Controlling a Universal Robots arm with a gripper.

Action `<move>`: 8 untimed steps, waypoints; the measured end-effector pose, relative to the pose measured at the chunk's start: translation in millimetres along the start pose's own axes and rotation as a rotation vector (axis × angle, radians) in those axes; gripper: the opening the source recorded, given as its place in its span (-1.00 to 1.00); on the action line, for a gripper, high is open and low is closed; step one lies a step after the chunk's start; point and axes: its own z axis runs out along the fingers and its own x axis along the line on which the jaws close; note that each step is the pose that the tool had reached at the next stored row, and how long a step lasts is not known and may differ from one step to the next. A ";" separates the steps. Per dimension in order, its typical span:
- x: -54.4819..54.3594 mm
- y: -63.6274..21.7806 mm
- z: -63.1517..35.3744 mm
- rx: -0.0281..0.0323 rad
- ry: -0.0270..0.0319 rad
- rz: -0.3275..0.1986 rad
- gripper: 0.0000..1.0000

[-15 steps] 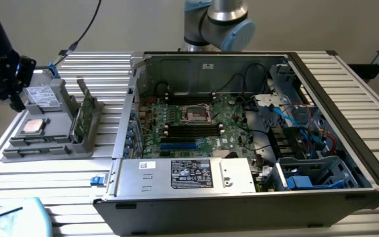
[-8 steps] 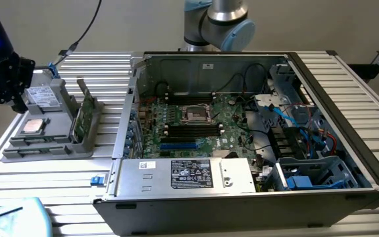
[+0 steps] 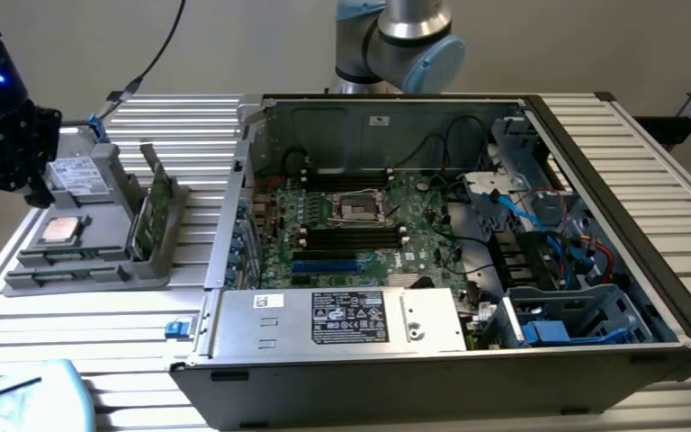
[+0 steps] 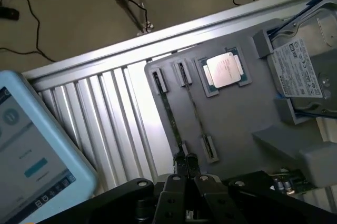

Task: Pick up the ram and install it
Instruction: 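Pick up the ram and move it above insertion slot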

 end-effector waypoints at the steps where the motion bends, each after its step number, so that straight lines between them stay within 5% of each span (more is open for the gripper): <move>1: 0.0 0.0 0.5 0.0006 -0.0014 -0.019 -0.79; 4: -0.2 -0.2 2.4 0.0019 -0.0091 -0.075 -0.79; 8: -0.3 -0.2 4.4 0.0012 -0.0280 -0.149 -0.79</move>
